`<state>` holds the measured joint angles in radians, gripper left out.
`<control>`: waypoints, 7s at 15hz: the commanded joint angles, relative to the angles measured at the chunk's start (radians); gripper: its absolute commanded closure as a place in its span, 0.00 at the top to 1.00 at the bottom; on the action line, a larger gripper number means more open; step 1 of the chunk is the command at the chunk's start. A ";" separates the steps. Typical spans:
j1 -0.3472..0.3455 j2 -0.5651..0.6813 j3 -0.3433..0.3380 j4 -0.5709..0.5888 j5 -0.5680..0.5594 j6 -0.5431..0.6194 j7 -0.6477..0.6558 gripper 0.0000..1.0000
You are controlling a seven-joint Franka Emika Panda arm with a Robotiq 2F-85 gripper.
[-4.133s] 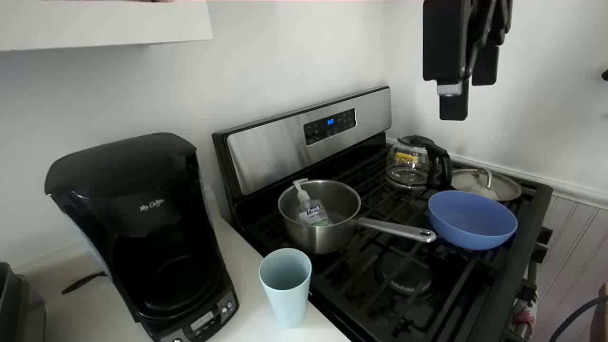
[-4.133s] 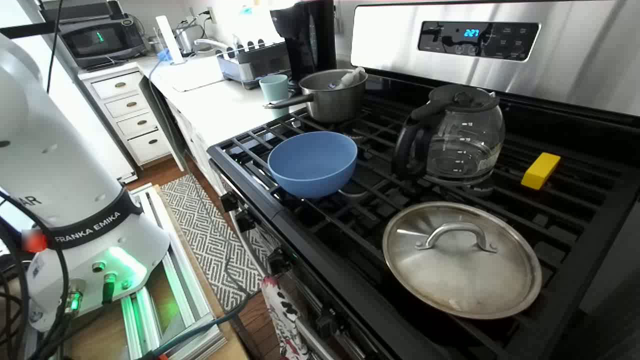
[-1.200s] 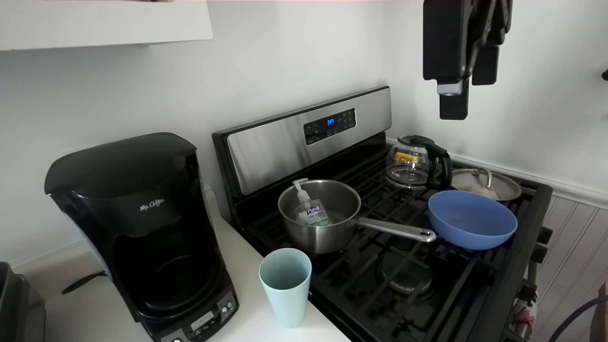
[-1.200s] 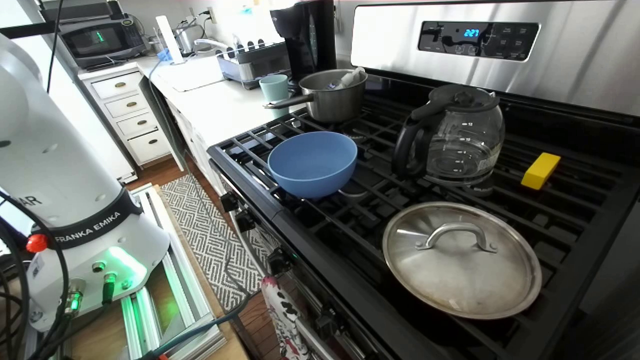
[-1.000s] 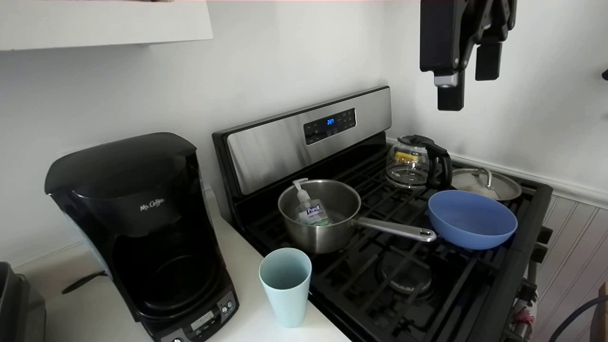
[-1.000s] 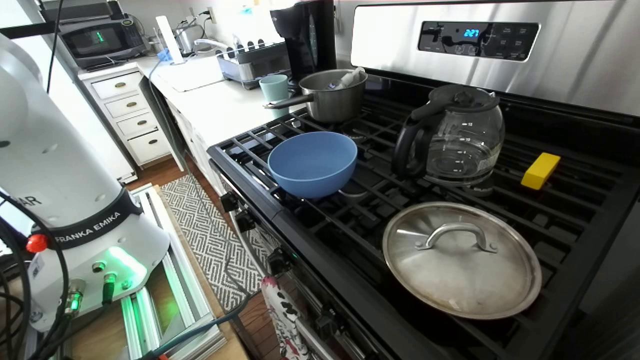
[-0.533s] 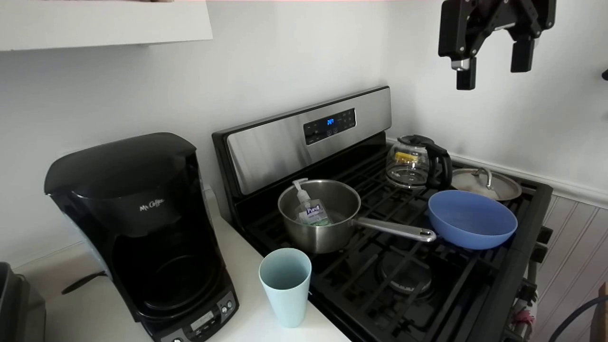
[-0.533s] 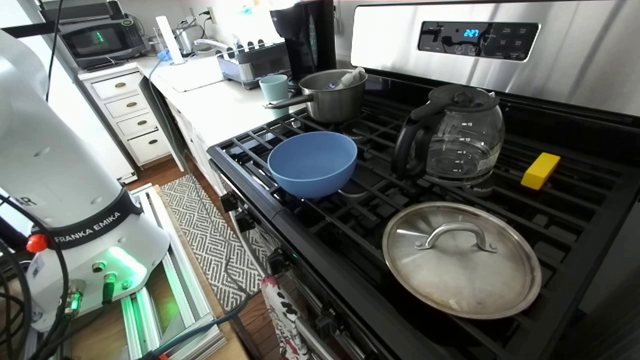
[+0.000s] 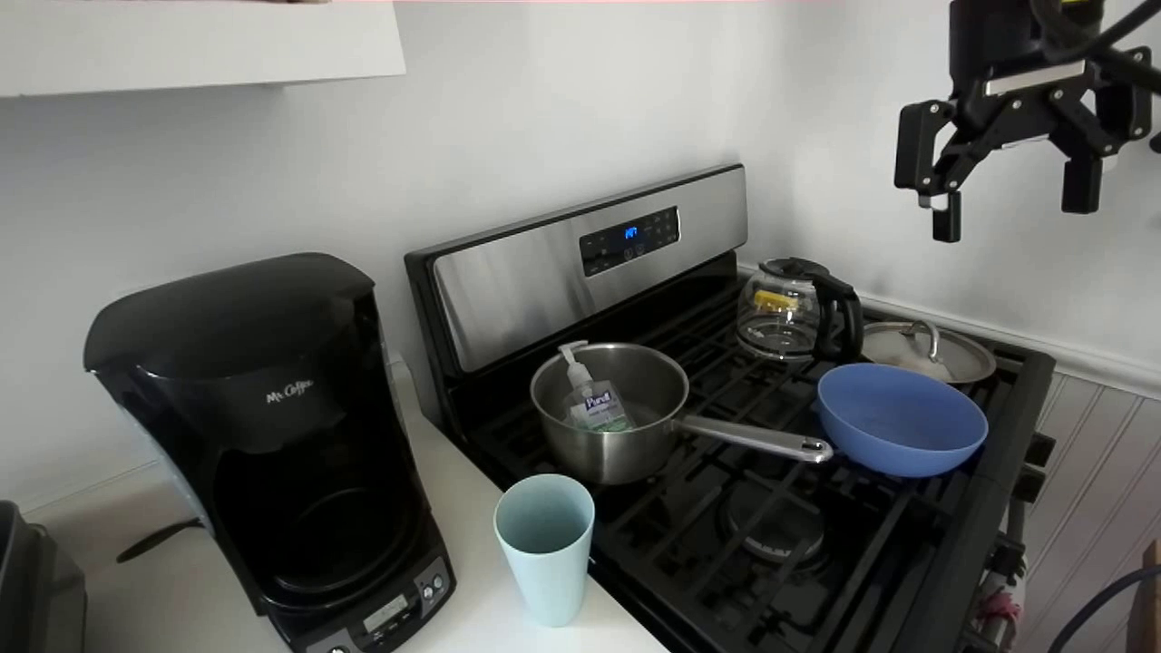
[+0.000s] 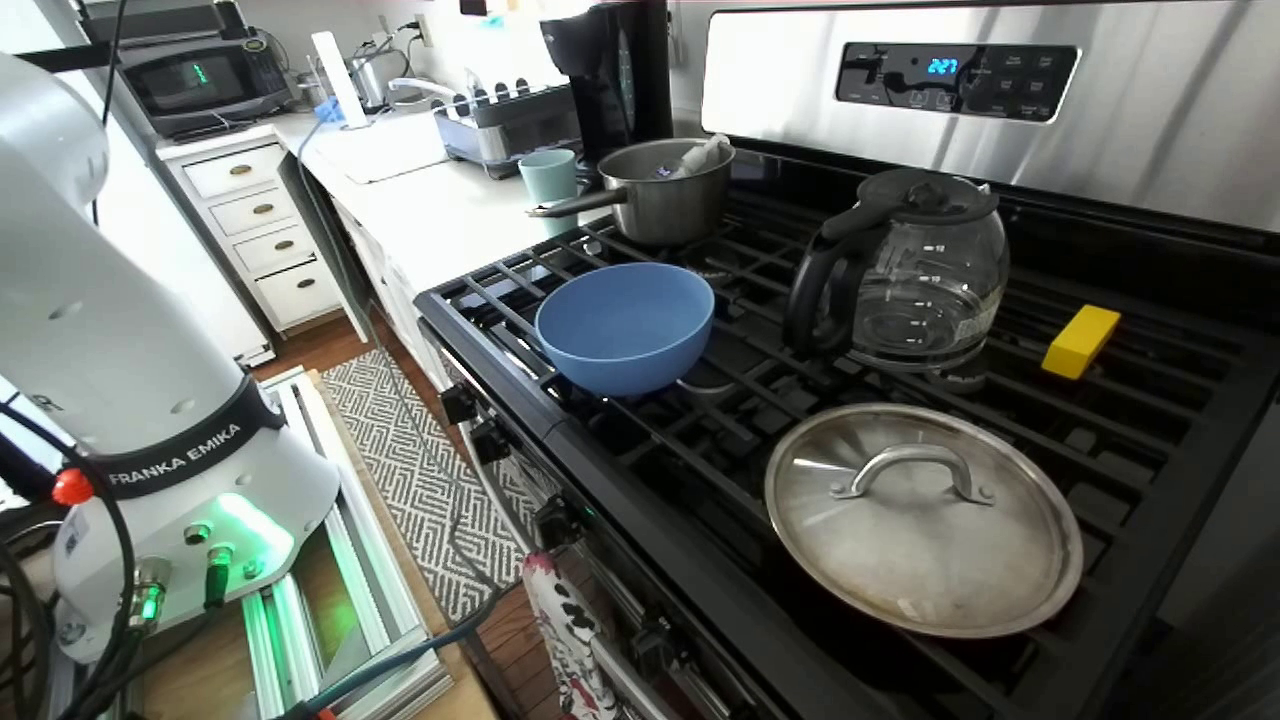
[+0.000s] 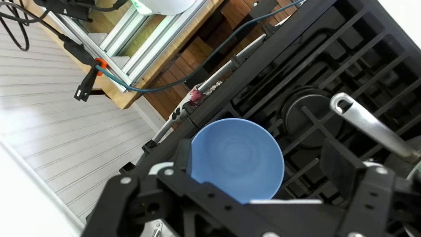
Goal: Move the blue bowl backward on the stove
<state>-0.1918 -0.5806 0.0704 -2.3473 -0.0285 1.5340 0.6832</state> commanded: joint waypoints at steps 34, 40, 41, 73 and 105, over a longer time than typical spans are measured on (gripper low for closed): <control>-0.003 0.585 -0.168 -0.148 0.107 0.839 0.197 1.00; 0.016 0.635 -0.175 -0.136 0.175 0.895 0.139 0.59; 0.018 0.635 -0.176 -0.137 0.177 0.903 0.133 0.50; 0.128 0.467 -0.087 -0.112 -0.236 0.453 -0.409 0.01; 0.163 0.748 -0.093 0.150 -0.412 0.764 -1.069 0.01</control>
<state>-0.0323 0.1039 -0.0161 -2.2665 -0.3956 2.2994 -0.3839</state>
